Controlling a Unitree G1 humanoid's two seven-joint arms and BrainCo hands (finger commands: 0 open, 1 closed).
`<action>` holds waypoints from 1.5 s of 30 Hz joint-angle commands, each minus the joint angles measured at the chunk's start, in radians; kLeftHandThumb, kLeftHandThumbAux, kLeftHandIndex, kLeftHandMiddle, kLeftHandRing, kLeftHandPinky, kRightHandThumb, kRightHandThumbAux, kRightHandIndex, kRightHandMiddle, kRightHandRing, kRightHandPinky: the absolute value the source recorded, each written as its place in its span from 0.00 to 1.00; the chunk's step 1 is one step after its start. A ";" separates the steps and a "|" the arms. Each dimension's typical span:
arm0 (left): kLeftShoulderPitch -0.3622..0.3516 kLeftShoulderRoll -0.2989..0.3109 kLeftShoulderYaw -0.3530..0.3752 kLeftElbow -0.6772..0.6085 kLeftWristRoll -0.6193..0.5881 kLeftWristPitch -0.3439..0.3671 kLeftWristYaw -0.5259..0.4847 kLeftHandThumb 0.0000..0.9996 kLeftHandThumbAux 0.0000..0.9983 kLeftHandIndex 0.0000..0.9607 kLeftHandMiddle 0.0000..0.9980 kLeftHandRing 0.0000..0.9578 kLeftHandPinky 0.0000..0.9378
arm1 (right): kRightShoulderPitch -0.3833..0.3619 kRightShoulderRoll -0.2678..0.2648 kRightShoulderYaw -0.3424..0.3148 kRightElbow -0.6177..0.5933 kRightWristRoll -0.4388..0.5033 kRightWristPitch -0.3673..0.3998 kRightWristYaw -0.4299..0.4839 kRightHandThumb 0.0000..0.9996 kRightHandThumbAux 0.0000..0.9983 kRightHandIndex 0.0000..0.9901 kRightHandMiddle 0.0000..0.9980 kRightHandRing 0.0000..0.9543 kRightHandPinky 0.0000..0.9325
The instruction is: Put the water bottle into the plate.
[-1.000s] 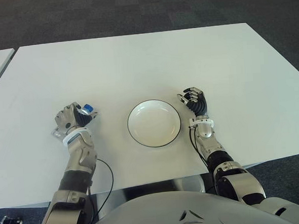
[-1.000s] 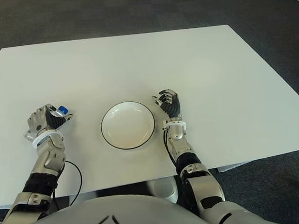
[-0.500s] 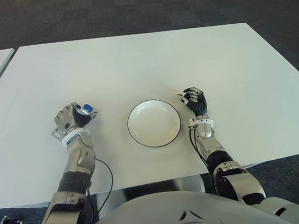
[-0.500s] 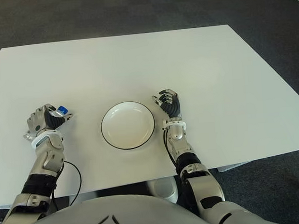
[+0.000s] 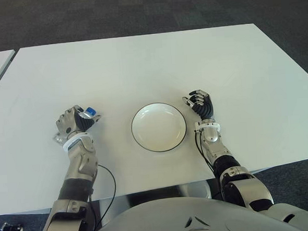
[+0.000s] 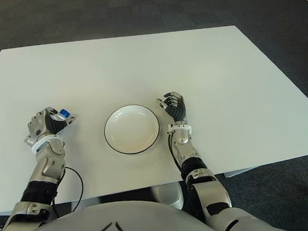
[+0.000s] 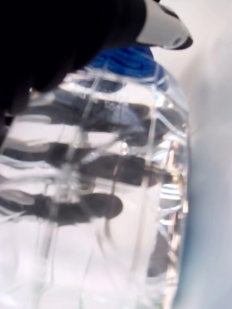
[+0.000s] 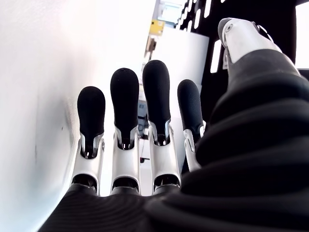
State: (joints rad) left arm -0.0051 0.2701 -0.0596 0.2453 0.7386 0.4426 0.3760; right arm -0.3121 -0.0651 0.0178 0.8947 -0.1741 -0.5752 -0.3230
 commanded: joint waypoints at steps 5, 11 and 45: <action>0.049 -0.027 -0.011 0.031 -0.076 -0.053 -0.028 0.85 0.67 0.42 0.53 0.85 0.83 | 0.005 -0.003 -0.002 0.024 -0.001 -0.003 0.012 0.71 0.73 0.44 0.64 0.68 0.70; 0.056 -0.028 -0.003 0.029 -0.073 -0.097 0.000 0.85 0.67 0.42 0.53 0.85 0.83 | 0.004 -0.005 -0.002 0.029 -0.001 -0.011 0.015 0.71 0.73 0.44 0.64 0.68 0.69; 0.170 -0.046 -0.014 -0.296 -0.001 -0.191 0.106 0.85 0.67 0.41 0.52 0.88 0.86 | -0.003 -0.001 -0.001 0.034 -0.004 0.004 0.009 0.71 0.73 0.44 0.63 0.67 0.69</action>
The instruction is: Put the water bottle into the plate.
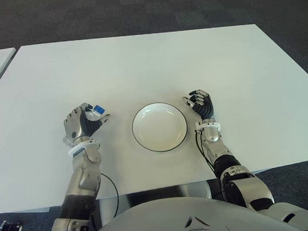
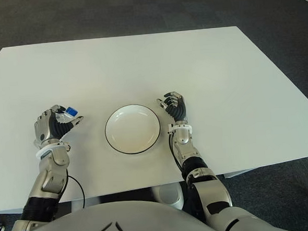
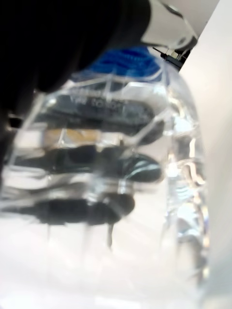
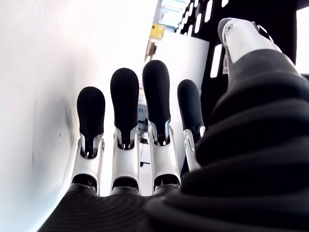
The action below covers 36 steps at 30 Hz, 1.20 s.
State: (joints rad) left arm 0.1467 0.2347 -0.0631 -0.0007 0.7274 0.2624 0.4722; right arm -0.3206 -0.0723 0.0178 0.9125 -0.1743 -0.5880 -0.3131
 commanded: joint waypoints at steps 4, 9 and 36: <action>0.030 -0.016 -0.012 -0.086 0.013 -0.013 0.008 0.85 0.67 0.41 0.53 0.88 0.88 | 0.006 0.006 -0.001 0.016 -0.003 0.016 0.001 0.71 0.73 0.44 0.63 0.67 0.69; 0.043 -0.027 -0.023 -0.144 0.027 -0.011 0.006 0.85 0.67 0.41 0.53 0.89 0.89 | 0.005 0.006 -0.001 0.019 -0.003 0.011 0.001 0.71 0.73 0.44 0.63 0.67 0.68; -0.069 0.030 -0.138 -0.202 0.153 -0.049 -0.090 0.85 0.67 0.41 0.53 0.90 0.88 | 0.009 0.008 0.001 0.017 -0.004 0.018 0.001 0.71 0.73 0.44 0.63 0.67 0.67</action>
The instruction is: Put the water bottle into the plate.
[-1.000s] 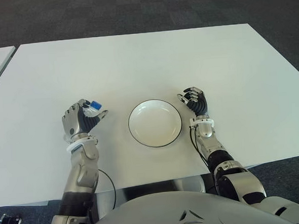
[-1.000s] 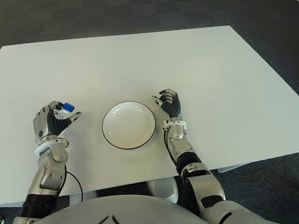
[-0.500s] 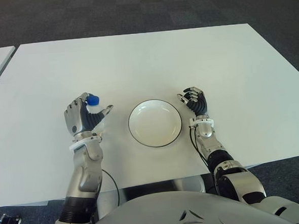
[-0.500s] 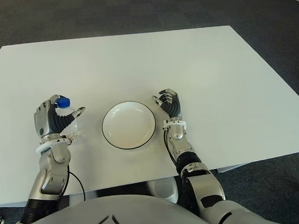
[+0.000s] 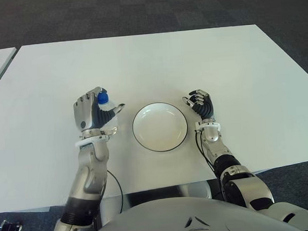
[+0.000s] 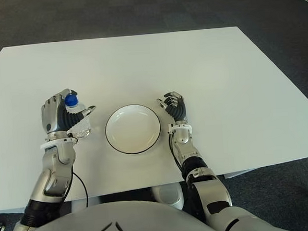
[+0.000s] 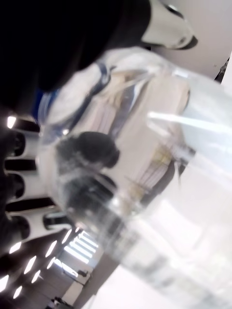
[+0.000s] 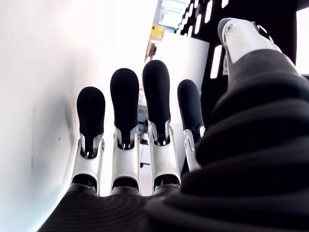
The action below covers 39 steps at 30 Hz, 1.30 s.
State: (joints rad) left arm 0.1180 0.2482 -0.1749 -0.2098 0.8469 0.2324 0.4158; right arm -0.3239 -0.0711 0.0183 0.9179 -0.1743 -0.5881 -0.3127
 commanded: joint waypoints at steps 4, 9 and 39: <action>-0.065 0.024 -0.052 0.005 0.061 -0.016 -0.063 0.85 0.67 0.41 0.53 0.90 0.88 | 0.013 0.007 0.002 0.008 -0.005 0.024 0.003 0.71 0.73 0.44 0.62 0.67 0.67; -0.081 0.033 -0.067 0.007 0.073 -0.026 -0.086 0.85 0.67 0.41 0.53 0.90 0.89 | 0.013 0.005 0.002 0.009 -0.007 0.023 0.000 0.71 0.73 0.44 0.62 0.67 0.68; -0.152 0.012 -0.123 0.025 0.107 -0.055 -0.153 0.85 0.67 0.41 0.54 0.91 0.92 | 0.014 0.004 -0.002 0.010 0.000 0.028 0.008 0.71 0.73 0.44 0.62 0.67 0.67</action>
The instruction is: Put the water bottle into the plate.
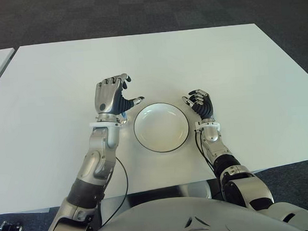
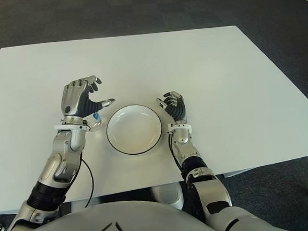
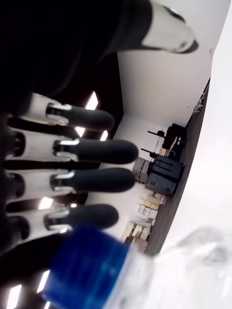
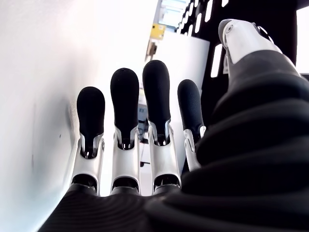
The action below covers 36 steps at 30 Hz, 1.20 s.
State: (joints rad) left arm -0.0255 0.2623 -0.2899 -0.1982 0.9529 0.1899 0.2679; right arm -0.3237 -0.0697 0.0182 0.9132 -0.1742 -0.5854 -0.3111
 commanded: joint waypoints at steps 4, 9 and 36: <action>-0.021 -0.009 -0.044 0.024 0.018 -0.035 -0.006 0.85 0.67 0.41 0.54 0.91 0.92 | 0.014 0.001 -0.003 0.014 0.002 0.022 0.011 0.71 0.73 0.44 0.63 0.67 0.69; -0.026 -0.004 -0.071 0.030 0.026 -0.060 -0.007 0.85 0.67 0.41 0.54 0.91 0.93 | 0.014 0.001 -0.002 0.014 -0.002 0.023 0.009 0.71 0.73 0.44 0.63 0.67 0.68; 0.017 -0.026 -0.029 0.092 -0.019 -0.114 0.091 0.86 0.66 0.43 0.56 0.76 0.73 | 0.026 0.005 0.000 -0.003 -0.006 0.029 0.000 0.71 0.73 0.44 0.62 0.66 0.67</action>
State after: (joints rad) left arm -0.0392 0.2506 -0.3415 -0.1114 0.9606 0.0597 0.3415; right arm -0.3186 -0.0683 0.0182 0.9041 -0.1744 -0.5846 -0.3094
